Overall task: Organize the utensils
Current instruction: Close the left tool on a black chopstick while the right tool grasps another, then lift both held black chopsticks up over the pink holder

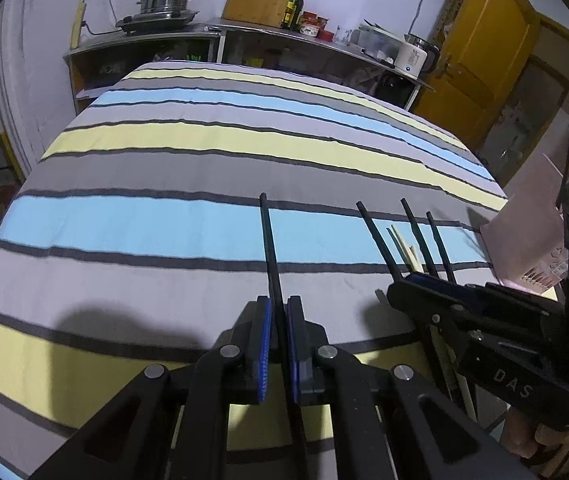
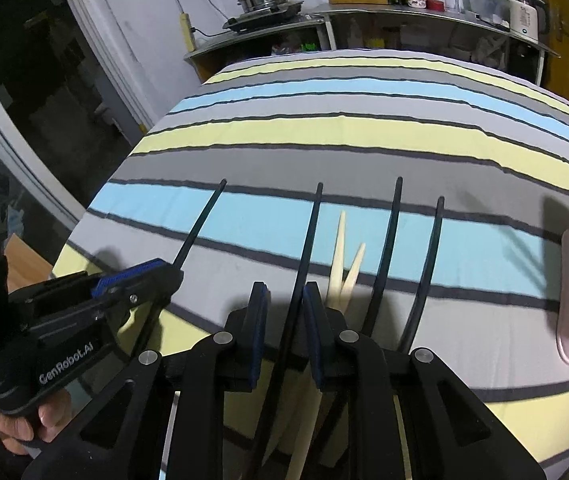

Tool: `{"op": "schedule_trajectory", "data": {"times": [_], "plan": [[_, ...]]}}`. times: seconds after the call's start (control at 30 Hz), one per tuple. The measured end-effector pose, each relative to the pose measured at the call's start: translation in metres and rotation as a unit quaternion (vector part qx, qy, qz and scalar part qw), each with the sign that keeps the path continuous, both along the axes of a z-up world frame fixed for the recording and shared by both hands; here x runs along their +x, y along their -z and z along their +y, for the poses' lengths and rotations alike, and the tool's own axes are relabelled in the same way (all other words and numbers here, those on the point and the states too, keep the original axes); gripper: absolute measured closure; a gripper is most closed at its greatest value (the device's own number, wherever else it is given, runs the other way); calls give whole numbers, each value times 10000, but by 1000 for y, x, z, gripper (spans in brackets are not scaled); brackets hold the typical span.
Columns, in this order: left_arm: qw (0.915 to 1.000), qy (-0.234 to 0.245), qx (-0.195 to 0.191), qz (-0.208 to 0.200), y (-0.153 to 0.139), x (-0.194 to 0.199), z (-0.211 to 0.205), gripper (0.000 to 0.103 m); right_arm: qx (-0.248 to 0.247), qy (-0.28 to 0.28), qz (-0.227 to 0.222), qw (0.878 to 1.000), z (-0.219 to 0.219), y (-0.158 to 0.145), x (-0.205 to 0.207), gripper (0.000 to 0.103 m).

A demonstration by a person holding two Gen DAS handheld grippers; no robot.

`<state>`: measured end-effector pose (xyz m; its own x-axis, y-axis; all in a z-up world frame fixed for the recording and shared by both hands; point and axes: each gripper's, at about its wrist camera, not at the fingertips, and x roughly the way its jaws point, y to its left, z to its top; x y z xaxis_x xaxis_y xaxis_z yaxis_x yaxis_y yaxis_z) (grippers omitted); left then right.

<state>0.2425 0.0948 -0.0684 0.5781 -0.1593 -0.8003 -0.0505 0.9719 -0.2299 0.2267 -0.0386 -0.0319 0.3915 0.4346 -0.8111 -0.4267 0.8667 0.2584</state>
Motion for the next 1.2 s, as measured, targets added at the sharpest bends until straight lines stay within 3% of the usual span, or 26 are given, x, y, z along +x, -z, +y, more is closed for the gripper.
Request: {"op": "schedule_trajectory", "data": {"times": [0.23,0.37,0.47,0.67,1.2], "plan": [[9995,195,264,37,0,16,-4,95,-157,4,-79,9998,8,0,10,84],[9992,275,297,19,0,19,-3,95,-338,0,-157,9993,12,0,12,95],[9988,287,388,40,-1,20,-4,95,-371,7,-149,9992,12,0,14,96],[9994,248,221,47,-6,19,-1,97,-271,22,-169,9995,7,-10,9,97],[9953,412,15,-882,-103,-25,-12,98,345,261,-857,9954,-31,-95,-29,97]]}}
